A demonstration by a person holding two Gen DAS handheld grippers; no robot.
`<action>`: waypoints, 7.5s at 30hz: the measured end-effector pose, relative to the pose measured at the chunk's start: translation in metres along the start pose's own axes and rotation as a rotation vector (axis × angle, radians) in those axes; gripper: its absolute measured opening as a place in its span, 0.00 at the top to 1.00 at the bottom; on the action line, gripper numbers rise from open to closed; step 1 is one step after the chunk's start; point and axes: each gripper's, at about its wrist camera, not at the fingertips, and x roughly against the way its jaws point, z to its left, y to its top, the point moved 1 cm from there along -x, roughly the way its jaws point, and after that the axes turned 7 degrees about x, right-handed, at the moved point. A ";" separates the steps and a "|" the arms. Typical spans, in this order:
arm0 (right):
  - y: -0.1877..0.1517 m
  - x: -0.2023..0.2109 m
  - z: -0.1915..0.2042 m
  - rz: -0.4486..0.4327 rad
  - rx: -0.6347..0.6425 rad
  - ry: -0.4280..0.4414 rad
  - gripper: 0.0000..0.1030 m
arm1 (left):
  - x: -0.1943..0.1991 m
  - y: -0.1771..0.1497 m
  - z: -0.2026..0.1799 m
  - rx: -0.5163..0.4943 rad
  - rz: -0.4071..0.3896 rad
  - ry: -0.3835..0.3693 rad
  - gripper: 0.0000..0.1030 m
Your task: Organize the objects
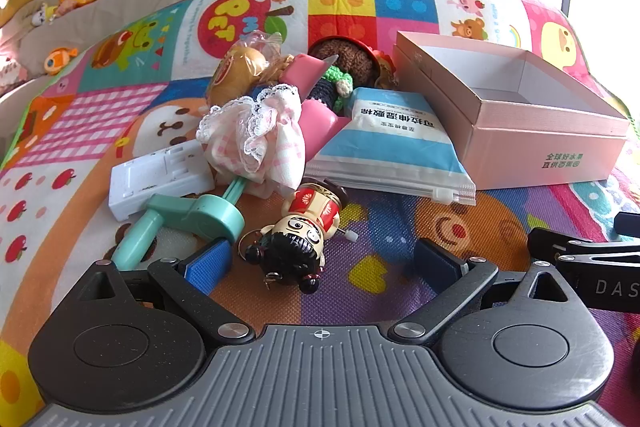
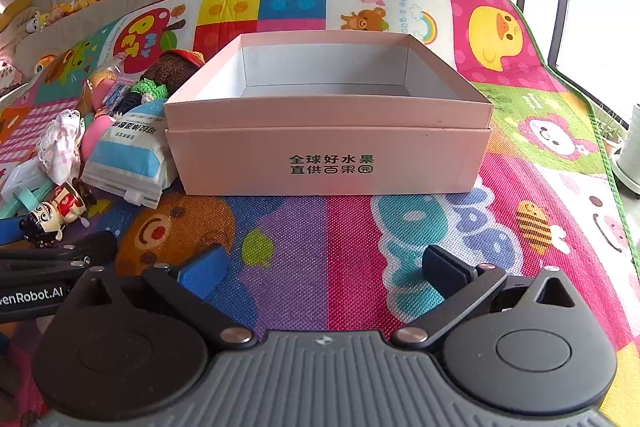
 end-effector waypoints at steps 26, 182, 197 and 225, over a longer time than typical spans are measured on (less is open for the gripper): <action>0.001 0.001 -0.001 0.003 0.001 -0.005 0.00 | 0.002 -0.002 0.003 0.002 -0.001 0.000 0.02; 0.022 0.112 -0.072 -0.245 0.108 0.178 0.36 | -0.051 0.150 -0.121 0.069 -0.092 -0.602 0.40; 0.044 0.083 -0.096 -0.243 0.043 0.166 0.36 | -0.032 0.091 -0.107 -0.080 0.030 -0.511 0.45; 0.057 0.054 -0.066 -0.186 0.087 0.205 0.03 | -0.157 0.164 -0.050 -0.496 0.261 -0.081 0.37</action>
